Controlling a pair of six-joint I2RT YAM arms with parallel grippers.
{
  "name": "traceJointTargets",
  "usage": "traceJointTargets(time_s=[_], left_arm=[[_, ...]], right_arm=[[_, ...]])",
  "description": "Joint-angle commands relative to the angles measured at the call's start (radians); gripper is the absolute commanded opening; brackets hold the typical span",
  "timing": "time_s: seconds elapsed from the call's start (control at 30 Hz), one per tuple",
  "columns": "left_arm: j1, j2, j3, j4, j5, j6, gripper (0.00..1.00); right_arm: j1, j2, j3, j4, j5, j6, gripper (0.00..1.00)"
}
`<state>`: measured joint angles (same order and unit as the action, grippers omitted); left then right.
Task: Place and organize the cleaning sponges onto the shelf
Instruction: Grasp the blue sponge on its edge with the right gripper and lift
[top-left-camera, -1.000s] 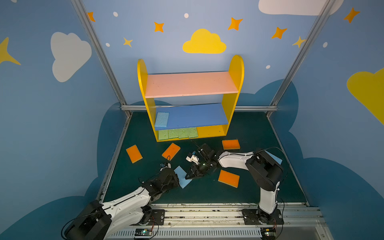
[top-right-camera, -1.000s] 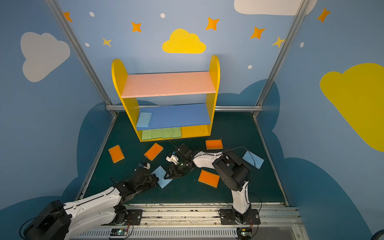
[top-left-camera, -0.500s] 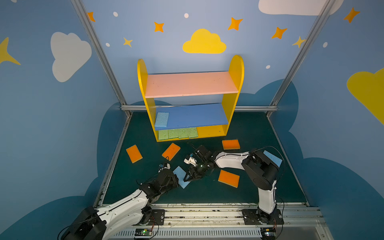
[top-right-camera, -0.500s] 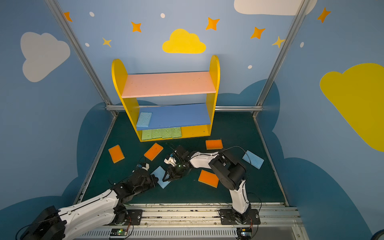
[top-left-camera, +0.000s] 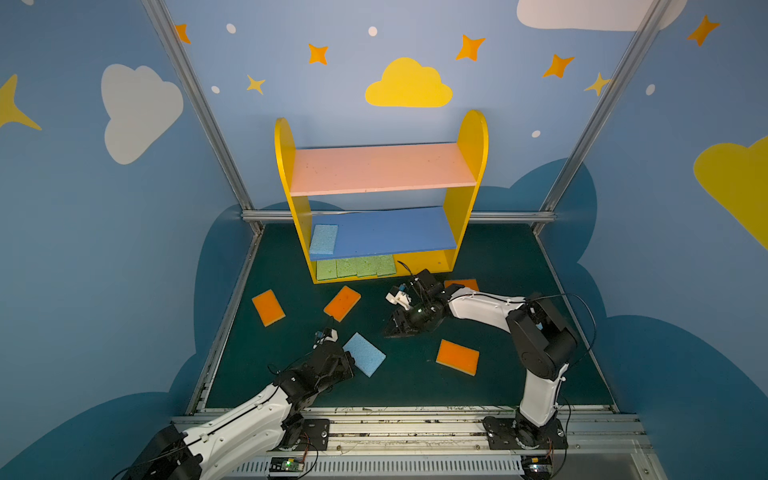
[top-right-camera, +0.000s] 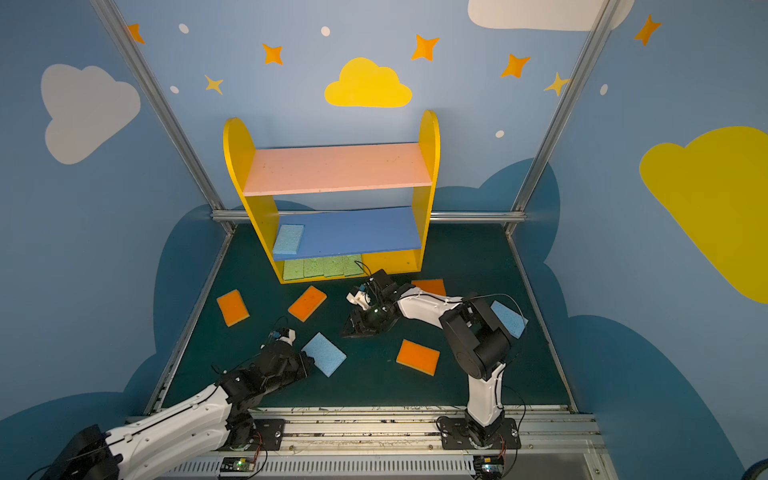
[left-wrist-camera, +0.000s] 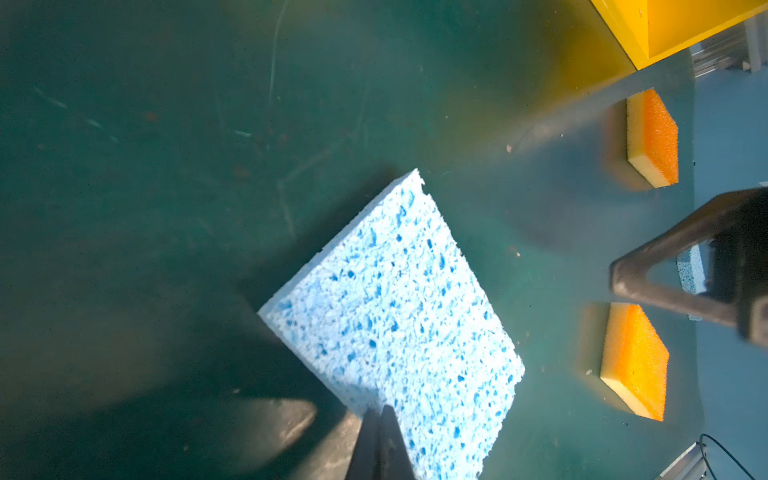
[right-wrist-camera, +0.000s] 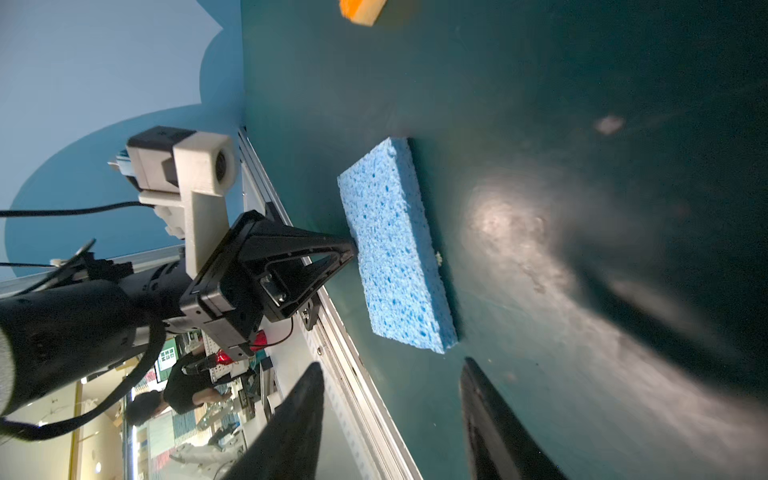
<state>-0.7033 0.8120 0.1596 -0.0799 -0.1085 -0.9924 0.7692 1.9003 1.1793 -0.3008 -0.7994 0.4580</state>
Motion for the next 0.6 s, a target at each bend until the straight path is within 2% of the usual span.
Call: traceJointTargets(time_s=[0.0, 0.23, 0.37, 0.43, 0.57], left_arm=[[-0.001, 0.006, -0.011, -0.002, -0.010, -0.001, 0.03], [-0.004, 0.023, -0.002, 0.017, -0.017, 0.008, 0.03], [-0.002, 0.054, 0.005, 0.038, -0.013, 0.009, 0.03], [-0.003, 0.066, 0.008, 0.045, -0.007, 0.011, 0.03], [-0.003, 0.064, 0.008, 0.046, -0.003, 0.009, 0.03]], right_arm=[[0.034, 0.049, 0.021, -0.028, 0.007, -0.015, 0.53], [0.092, 0.105, 0.044, -0.022, -0.003, -0.008, 0.53], [0.115, 0.127, 0.042, 0.017, -0.012, 0.021, 0.49], [0.117, 0.129, 0.042, 0.028, -0.012, 0.032, 0.43], [0.115, 0.126, 0.047, 0.032, -0.013, 0.044, 0.19]])
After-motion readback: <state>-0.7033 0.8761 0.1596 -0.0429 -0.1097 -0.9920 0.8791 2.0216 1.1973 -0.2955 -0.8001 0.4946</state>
